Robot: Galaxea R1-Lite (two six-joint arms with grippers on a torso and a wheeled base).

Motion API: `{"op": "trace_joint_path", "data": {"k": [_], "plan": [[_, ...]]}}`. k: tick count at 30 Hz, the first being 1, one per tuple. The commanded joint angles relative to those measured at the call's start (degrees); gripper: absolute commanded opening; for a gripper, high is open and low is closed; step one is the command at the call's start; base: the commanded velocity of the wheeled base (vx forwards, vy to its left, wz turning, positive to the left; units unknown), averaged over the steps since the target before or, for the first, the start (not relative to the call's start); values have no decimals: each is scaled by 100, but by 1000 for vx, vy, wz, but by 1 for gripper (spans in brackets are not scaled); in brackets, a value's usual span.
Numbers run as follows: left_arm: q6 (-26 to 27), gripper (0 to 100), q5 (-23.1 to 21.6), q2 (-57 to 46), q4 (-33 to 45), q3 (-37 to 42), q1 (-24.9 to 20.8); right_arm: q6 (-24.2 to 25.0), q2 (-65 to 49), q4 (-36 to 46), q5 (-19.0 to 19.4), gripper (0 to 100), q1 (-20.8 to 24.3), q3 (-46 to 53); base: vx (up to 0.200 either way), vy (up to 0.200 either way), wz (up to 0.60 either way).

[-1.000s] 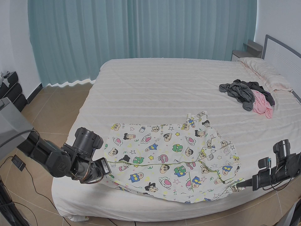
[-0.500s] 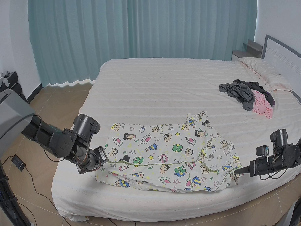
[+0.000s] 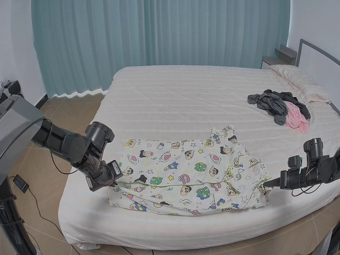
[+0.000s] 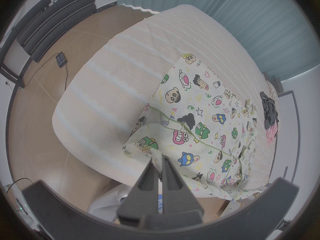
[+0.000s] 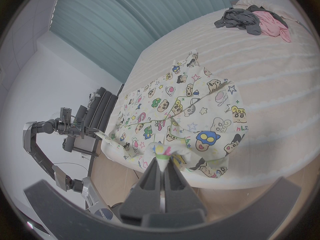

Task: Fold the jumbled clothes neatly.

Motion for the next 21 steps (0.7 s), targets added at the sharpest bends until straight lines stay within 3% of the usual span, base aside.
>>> {"op": "trace_joint_path", "data": {"k": [1, 6, 7, 21], "plan": [[-3, 0, -31, 271, 41, -256, 93, 57, 245, 3, -26, 0, 16, -276, 0, 0, 0], [-3, 0, -31, 297, 164, -371, 93, 268, 351, -6, -184, 0, 42, -443, 0, 0, 0], [-3, 0, -127, 324, 305, -529, 110, 487, 474, -6, -298, 0, 121, -601, 0, 0, 0], [-240, 0, -163, 939, 683, -1381, 207, 593, 1045, -6, -527, 0, 148, -1234, 0, 0, 0]]}}
